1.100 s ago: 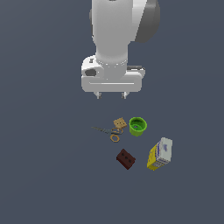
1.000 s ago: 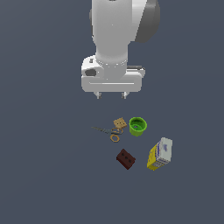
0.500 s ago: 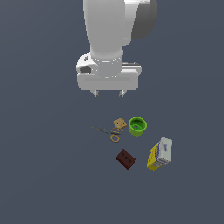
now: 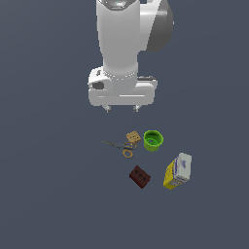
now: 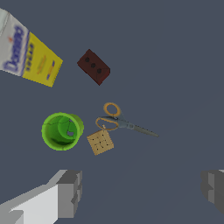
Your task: Pick up a designated object from a clutter of objects.
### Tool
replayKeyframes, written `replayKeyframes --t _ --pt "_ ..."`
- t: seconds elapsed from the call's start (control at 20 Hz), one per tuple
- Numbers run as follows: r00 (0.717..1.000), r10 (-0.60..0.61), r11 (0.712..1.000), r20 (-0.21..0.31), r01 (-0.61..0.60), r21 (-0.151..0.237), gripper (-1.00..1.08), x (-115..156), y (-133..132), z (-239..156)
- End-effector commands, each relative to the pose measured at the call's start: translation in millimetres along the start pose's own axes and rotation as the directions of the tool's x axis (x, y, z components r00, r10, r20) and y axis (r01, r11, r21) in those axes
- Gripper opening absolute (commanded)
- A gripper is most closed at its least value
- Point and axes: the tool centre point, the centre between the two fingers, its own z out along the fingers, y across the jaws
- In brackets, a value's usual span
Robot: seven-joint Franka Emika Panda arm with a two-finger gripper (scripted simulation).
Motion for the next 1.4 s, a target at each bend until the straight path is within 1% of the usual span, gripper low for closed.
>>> replayKeyframes --t 0.0,0.25,0.6,1.0,1.35 --pt "1.000 -0.019 1.000 -0.001 0.019 -0.003 1.00 1 -2 12" --pt "0.997 -0.073 0.997 -0.007 0.073 -0.012 1.00 4 -9 44" --pt "0.984 -0.180 0.983 -0.017 0.180 -0.025 1.00 1 -22 105" --pt "0.951 -0.307 0.951 -0.028 0.306 -0.033 1.00 -15 -40 172" --pt "0.923 -0.384 0.923 -0.036 0.383 -0.034 1.00 -30 -51 210"
